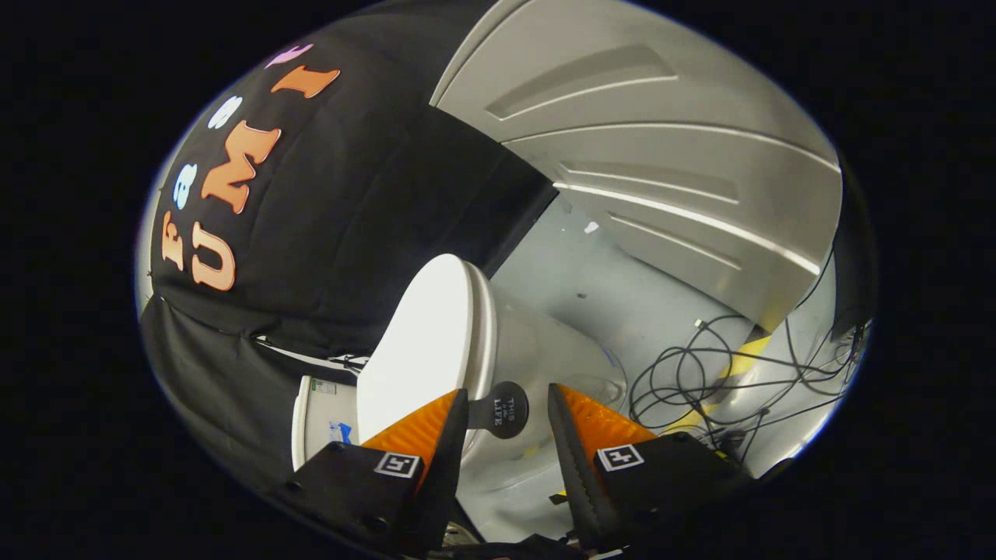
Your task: Open the toilet lid.
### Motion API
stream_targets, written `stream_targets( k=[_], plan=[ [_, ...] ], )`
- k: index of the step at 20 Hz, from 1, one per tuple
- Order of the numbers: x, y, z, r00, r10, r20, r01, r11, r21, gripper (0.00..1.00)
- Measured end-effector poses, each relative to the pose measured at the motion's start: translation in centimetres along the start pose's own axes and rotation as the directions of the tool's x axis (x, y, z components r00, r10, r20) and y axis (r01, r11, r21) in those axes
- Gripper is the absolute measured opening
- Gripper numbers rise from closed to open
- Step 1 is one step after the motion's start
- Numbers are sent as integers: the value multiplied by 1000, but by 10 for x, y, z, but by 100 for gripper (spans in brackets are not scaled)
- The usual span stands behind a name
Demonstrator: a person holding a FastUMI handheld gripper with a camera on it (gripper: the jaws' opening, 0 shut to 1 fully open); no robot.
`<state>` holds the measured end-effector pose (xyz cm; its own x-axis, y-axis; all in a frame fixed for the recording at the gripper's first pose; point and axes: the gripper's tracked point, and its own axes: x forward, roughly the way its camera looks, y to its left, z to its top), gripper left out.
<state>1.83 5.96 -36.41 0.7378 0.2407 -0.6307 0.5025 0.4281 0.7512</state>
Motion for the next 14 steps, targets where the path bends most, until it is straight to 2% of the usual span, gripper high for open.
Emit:
stream_targets(
  k=[3, 5, 6, 7, 8, 10, 12, 14],
  plan=[
    [12, 5, -14, 995, 39, -87, -35, 998, 47, 68],
    [21, 1, -16, 994, 38, -103, -33, 998, 57, 55],
    [22, 0, -14, 994, 57, -95, -49, 996, 77, 41],
    [13, 2, -6, 993, 91, -75, -82, 990, 119, 41],
    [11, 2, -6, 990, 129, -51, -118, 976, 182, 27],
    [15, 8, -8, 988, 146, -43, -132, 962, 238, 9],
    [14, 9, -6, 990, 135, -29, -127, 974, 190, 8],
    [15, 12, 3, 995, 92, 29, -94, 992, 83, 8]
  ],
)
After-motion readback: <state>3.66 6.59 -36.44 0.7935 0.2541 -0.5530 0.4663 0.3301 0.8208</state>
